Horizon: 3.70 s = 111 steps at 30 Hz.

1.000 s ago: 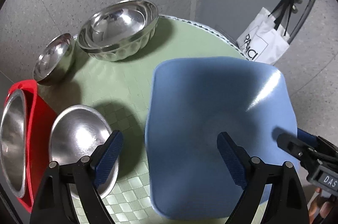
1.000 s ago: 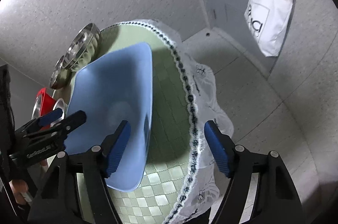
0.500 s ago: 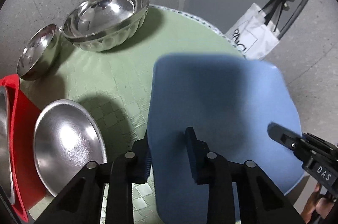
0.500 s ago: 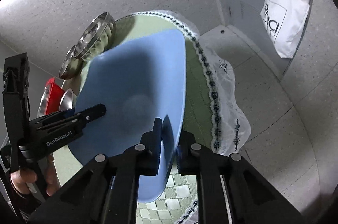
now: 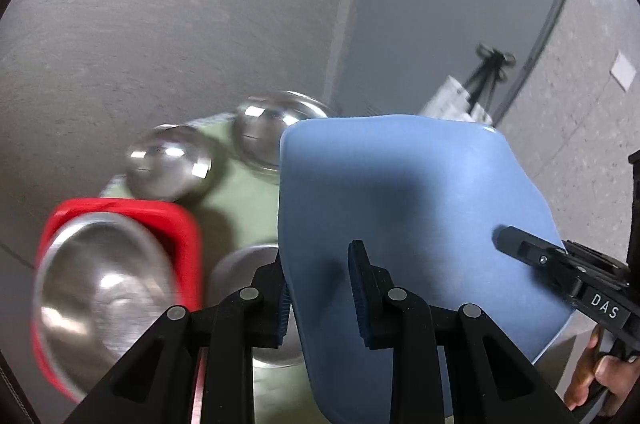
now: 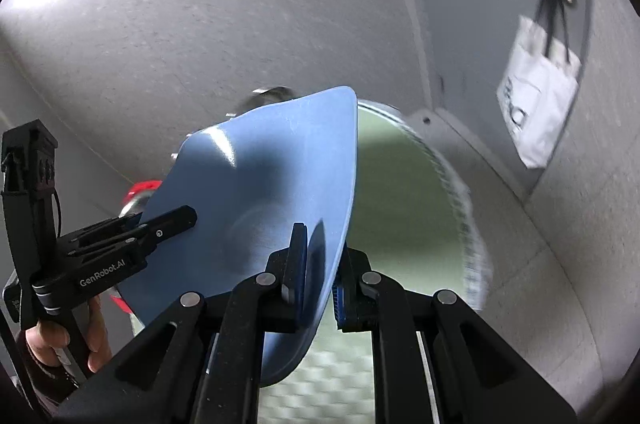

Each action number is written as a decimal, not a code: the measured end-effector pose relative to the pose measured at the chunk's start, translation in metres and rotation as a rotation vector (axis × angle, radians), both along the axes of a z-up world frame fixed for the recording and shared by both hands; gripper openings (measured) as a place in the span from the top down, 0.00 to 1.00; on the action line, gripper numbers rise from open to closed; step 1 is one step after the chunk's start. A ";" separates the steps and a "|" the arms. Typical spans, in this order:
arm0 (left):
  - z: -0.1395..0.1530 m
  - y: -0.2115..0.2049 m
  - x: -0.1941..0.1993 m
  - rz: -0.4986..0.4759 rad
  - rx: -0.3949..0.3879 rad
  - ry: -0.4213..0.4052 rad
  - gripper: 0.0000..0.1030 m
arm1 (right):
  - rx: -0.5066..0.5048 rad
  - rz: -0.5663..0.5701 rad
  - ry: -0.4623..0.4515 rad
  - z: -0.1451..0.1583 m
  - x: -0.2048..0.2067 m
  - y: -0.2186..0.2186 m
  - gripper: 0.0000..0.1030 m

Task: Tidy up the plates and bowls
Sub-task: 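Carry the blue plate over the red basin and lower it onto the bowl, then open the right gripper and withdraw from the blue plate, then grasp the rim of a medium steel bowl with the right gripper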

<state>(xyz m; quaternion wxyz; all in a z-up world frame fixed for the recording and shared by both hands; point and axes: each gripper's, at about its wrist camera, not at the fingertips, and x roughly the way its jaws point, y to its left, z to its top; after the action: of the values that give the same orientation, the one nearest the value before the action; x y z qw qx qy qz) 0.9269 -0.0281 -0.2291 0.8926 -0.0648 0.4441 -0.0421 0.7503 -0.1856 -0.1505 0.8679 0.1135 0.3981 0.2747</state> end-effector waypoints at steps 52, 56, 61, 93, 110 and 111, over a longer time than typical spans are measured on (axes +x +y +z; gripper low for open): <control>-0.055 0.233 -0.087 0.237 -0.014 0.145 0.55 | -0.204 0.281 0.067 -0.040 -0.062 0.291 0.53; -0.050 0.226 -0.094 0.254 0.001 0.143 0.43 | -0.190 0.299 0.071 -0.037 -0.066 0.284 0.48; -0.044 0.217 -0.097 0.299 0.015 0.133 0.34 | -0.166 0.325 0.054 -0.032 -0.063 0.264 0.47; -0.075 0.196 0.161 0.238 0.121 0.365 0.21 | -0.198 0.330 0.084 -0.044 0.154 0.284 0.43; -0.120 0.209 0.184 0.173 0.054 0.434 0.89 | -0.427 0.315 0.023 -0.055 0.169 0.337 0.45; -0.119 0.209 0.182 0.170 0.043 0.430 0.90 | -0.423 0.319 0.026 -0.055 0.169 0.338 0.48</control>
<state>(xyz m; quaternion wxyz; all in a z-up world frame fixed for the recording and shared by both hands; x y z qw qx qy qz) 1.1087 0.1807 -0.3481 0.7790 -0.0908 0.6177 0.0576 0.9189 0.1521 -0.2052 0.8128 -0.1313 0.4707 0.3170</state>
